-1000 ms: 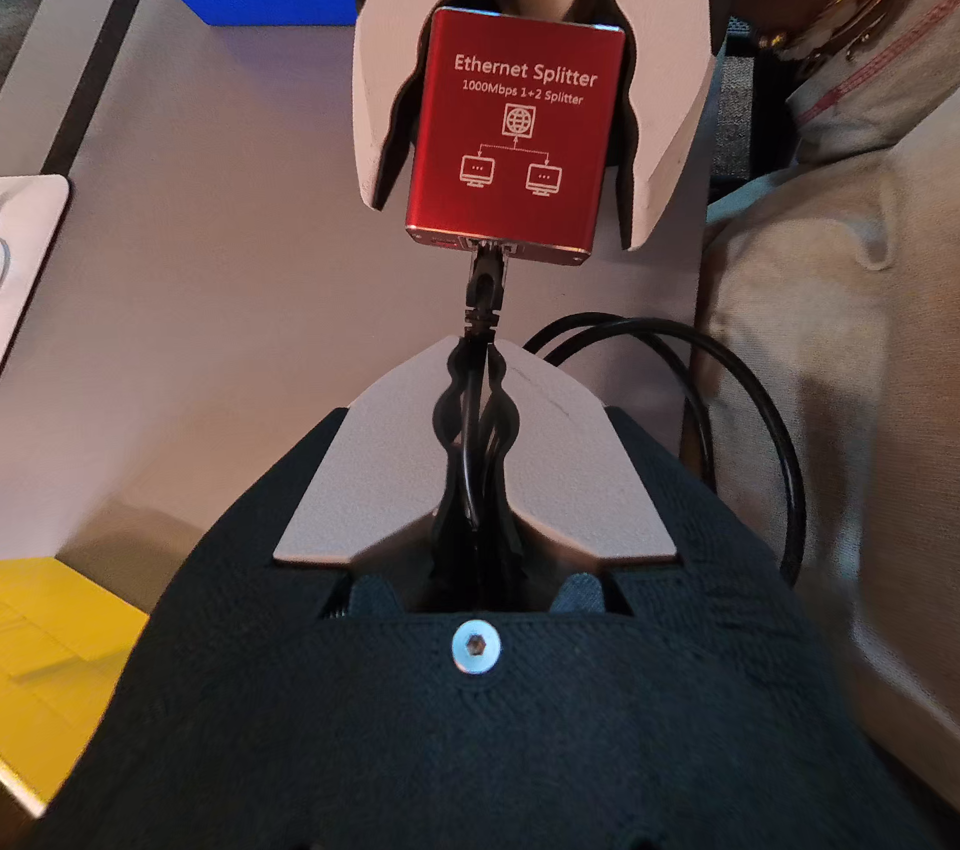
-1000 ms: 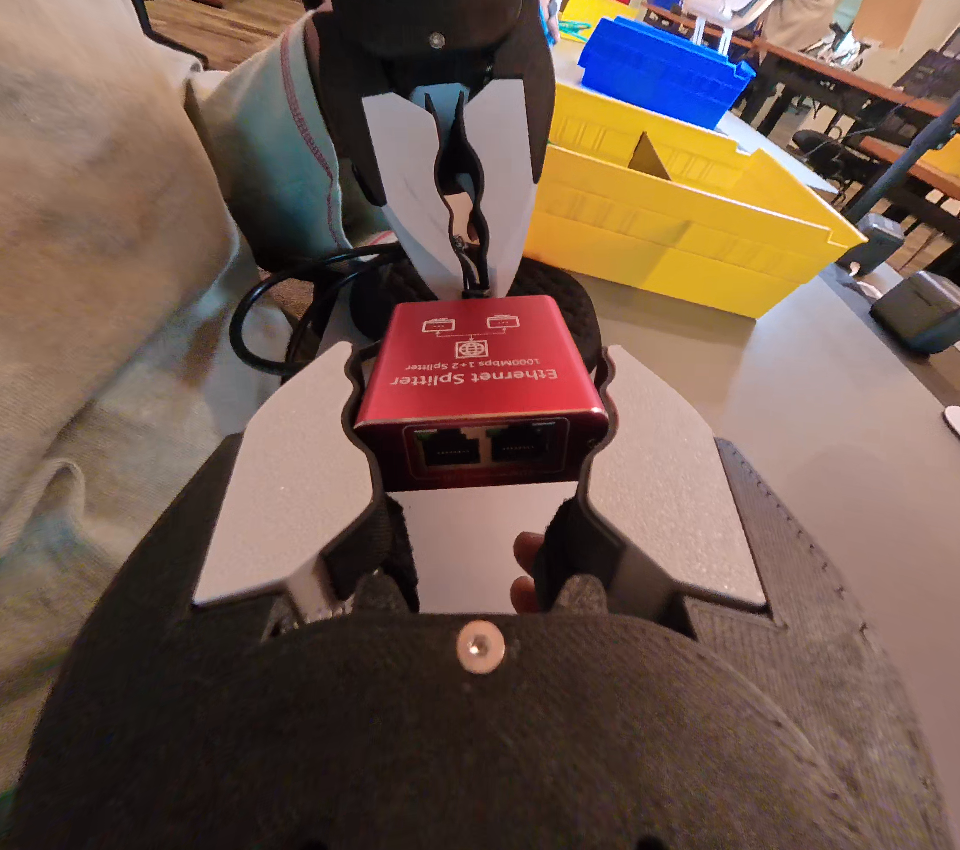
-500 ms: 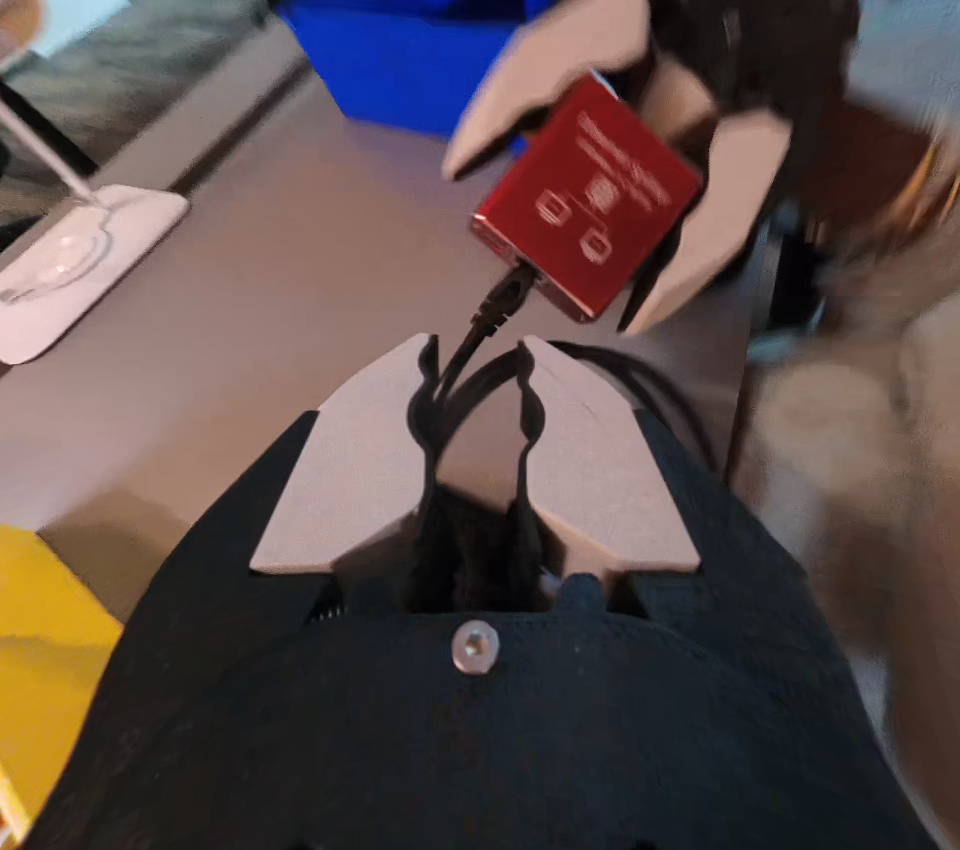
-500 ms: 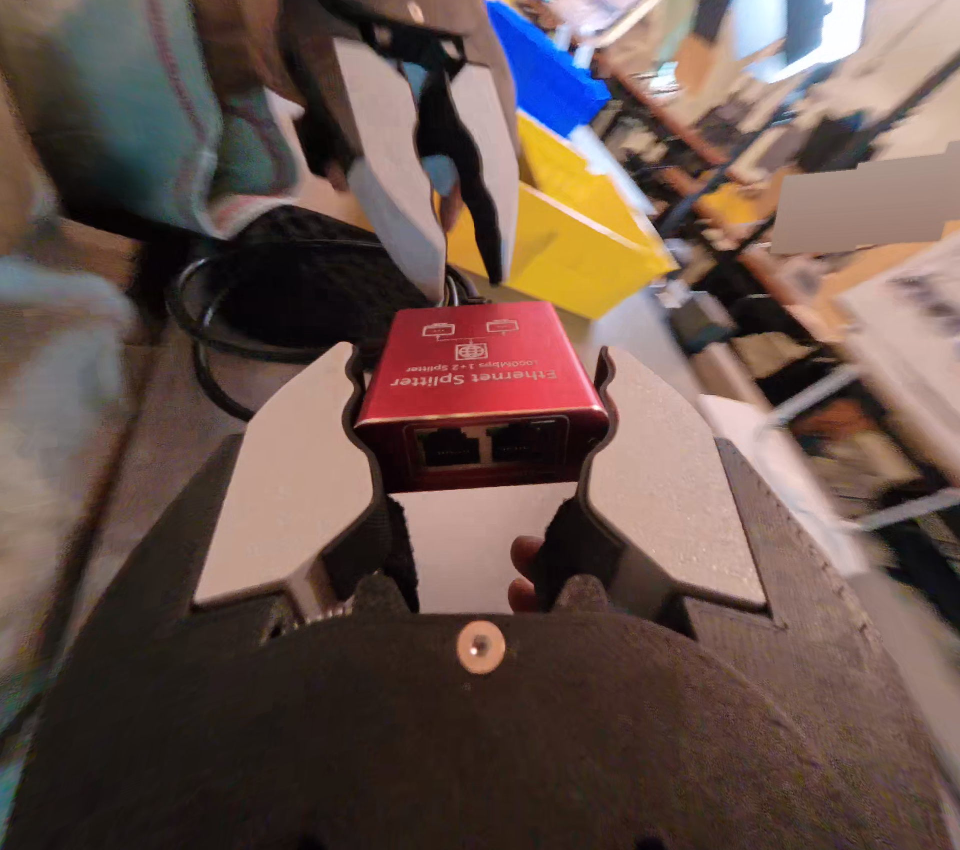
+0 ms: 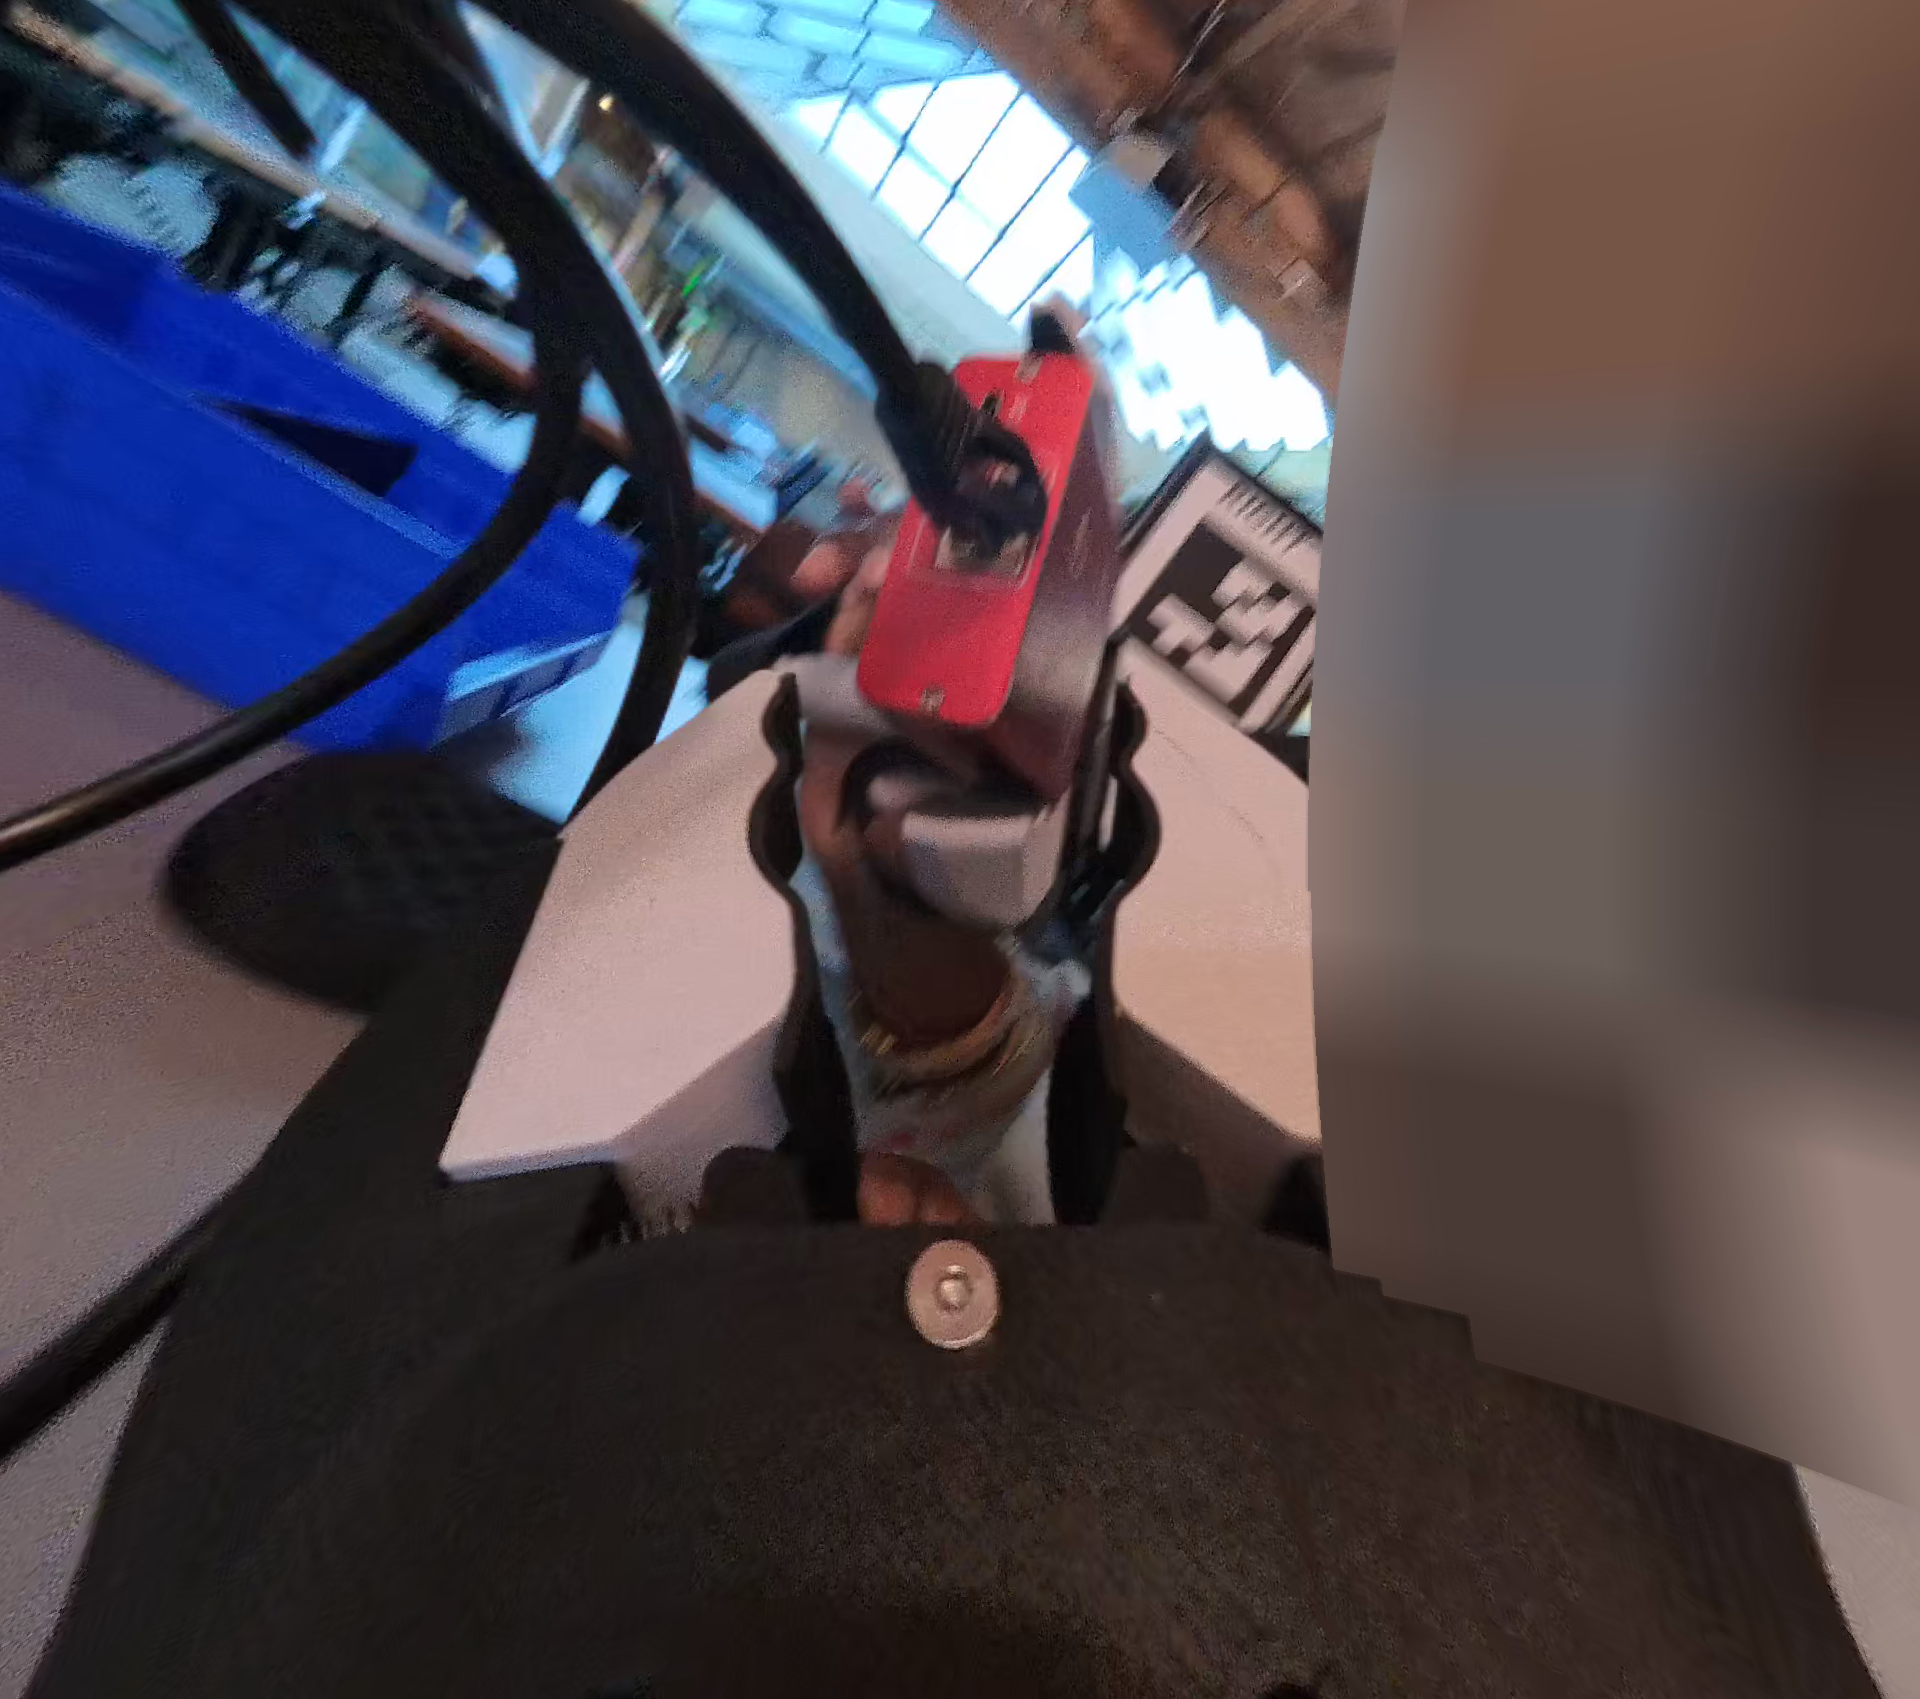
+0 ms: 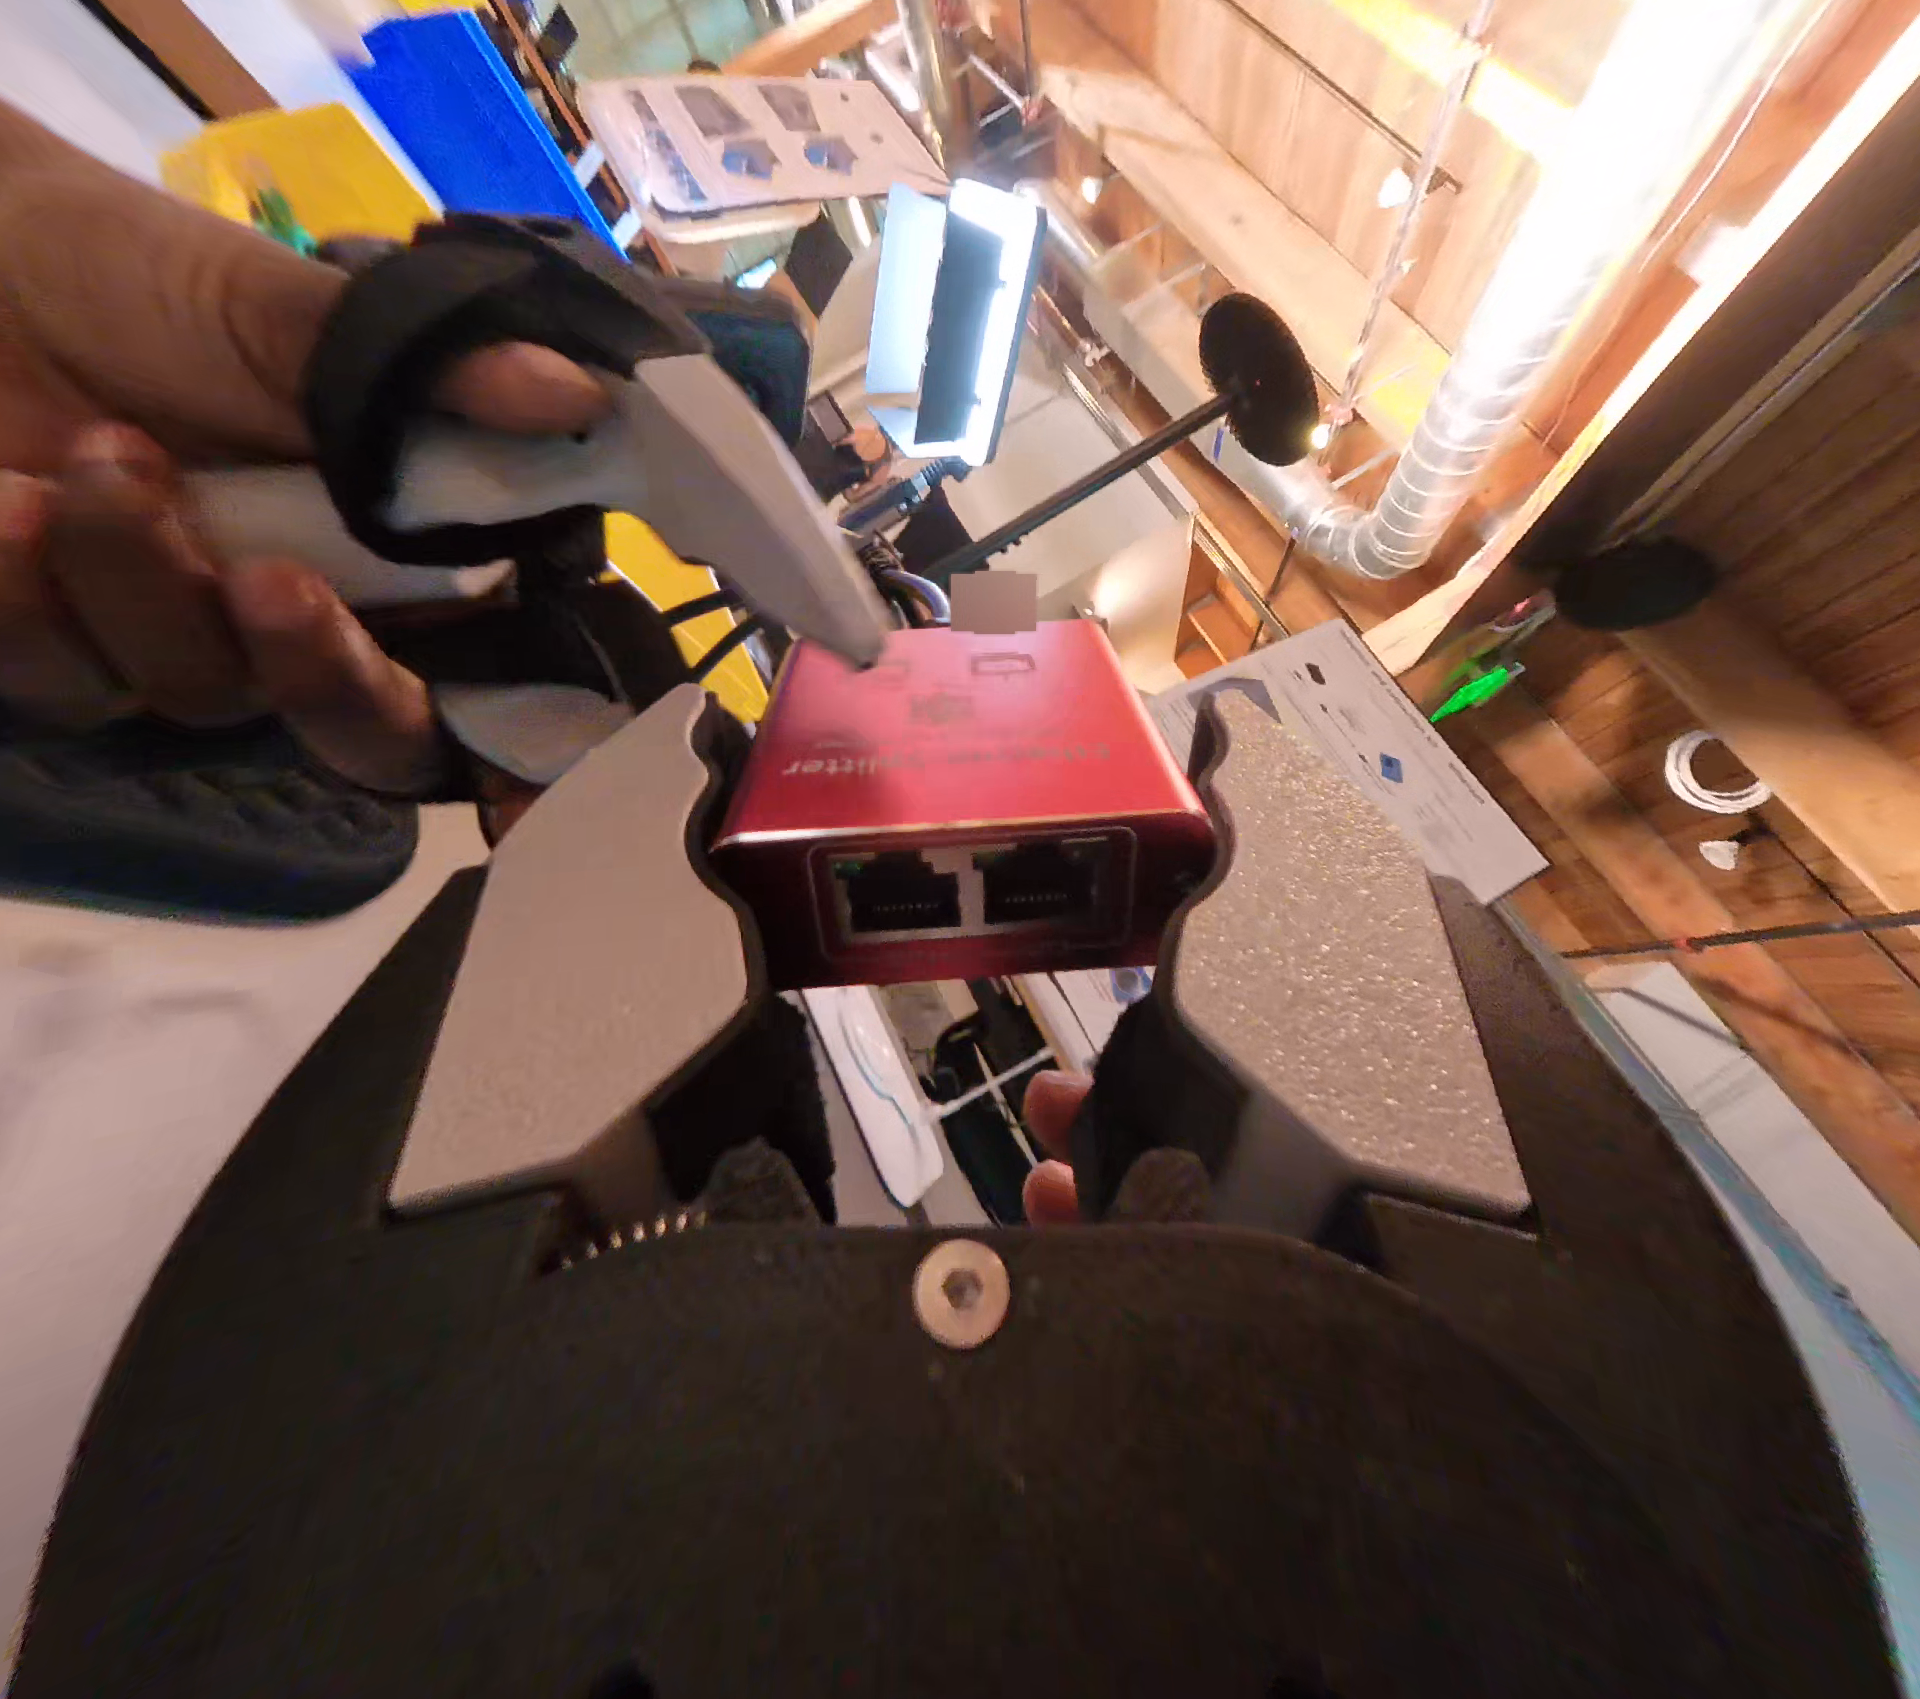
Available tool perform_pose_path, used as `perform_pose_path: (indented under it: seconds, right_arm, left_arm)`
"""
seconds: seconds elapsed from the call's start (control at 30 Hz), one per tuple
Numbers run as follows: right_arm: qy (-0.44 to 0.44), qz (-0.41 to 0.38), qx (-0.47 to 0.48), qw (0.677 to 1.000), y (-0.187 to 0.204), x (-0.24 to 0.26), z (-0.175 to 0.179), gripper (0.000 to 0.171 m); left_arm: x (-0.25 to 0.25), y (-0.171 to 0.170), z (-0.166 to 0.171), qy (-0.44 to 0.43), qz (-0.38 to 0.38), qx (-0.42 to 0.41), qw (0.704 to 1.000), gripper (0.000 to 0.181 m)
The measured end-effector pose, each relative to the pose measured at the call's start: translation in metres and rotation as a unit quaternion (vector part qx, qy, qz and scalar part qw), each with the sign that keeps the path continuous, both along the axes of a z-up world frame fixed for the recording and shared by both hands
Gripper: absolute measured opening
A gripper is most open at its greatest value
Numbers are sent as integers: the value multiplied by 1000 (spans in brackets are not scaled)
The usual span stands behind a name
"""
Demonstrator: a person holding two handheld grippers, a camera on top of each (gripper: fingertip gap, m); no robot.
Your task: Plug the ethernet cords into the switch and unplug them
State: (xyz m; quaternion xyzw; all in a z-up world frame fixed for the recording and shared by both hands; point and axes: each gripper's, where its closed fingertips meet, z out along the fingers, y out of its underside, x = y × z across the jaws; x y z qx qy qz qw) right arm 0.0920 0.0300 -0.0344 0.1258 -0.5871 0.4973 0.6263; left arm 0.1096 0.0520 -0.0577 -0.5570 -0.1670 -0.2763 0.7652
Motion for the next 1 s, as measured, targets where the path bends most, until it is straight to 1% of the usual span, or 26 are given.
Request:
perform_pose_path:
  seconds: [0.03,0.07,0.1,0.17,0.23,0.27,0.3,0.33,0.37,0.4,0.43,0.53,0.57,0.6,0.63,0.67,0.73,0.8,0.83,0.87,0.9,0.93,0.97,1.0]
  right_arm:
    - [1,2,-5,1000,-2,0,-1,86]
    - [1,3,-13,1000,-4,0,-1,86]
    - [-5,8,-19,1000,-5,-1,-3,86]
    - [-44,32,-1,999,-9,-6,-16,86]
    - [-120,98,46,987,-14,-4,-37,86]
    - [-171,138,69,973,-14,1,-48,85]
    - [-217,171,90,957,-12,6,-58,84]
    - [-244,186,105,946,-9,9,-64,88]
    - [-246,187,120,943,-7,10,-68,93]
    - [-230,183,140,946,-6,11,-70,95]
    - [-209,175,165,948,-7,12,-74,94]
    - [-165,136,241,947,-18,13,-91,87]
    - [-150,115,255,948,-20,10,-94,88]
    - [-134,93,256,953,-20,5,-93,86]
    - [-125,80,255,956,-19,2,-92,75]
    - [-126,77,251,957,-19,1,-92,74]
    - [-137,75,221,963,-20,0,-87,74]
    - [-137,74,172,973,-21,-4,-76,74]
    - [-132,66,144,978,-20,-7,-69,74]
    - [-129,51,115,984,-17,-12,-62,74]
    - [-128,34,86,987,-14,-17,-55,73]
    - [-129,21,60,990,-12,-21,-49,73]
    - [-131,10,40,991,-10,-24,-46,73]
    - [-134,-1,27,991,-9,-27,-44,73]
  left_arm:
    - [0,-4,9,-13,-8,40,999,50]
    - [-3,-6,9,-28,-4,50,998,46]
    - [-3,-8,7,-24,-8,52,998,43]
    - [-6,-12,0,-9,1,18,1000,35]
    - [-10,-20,-10,36,21,-51,998,28]
    - [-13,-25,-20,63,36,-104,992,28]
    - [-14,-32,-32,96,45,-165,981,28]
    - [-16,-39,-44,122,53,-225,965,28]
    - [-17,-45,-55,141,59,-274,949,28]
    - [-16,-50,-63,154,61,-306,938,27]
    - [-14,-53,-66,156,55,-319,933,27]
    - [-9,-51,-61,133,32,-292,947,27]
    - [-9,-50,-60,125,27,-282,951,27]
    - [-10,-50,-60,118,27,-281,952,26]
    - [-11,-50,-61,115,25,-280,953,26]
    - [-12,-50,-61,112,28,-276,954,26]
    - [-13,-49,-54,101,30,-254,961,27]
    - [-18,-48,-38,82,45,-202,975,26]
    - [-21,-47,-31,75,54,-176,980,30]
    - [-23,-45,-29,70,59,-164,982,38]
    - [-24,-41,-32,67,60,-167,982,48]
    - [-23,-36,-37,69,60,-173,981,53]
    - [-23,-32,-38,74,62,-167,981,53]
    - [-26,-29,-35,75,79,-152,982,52]
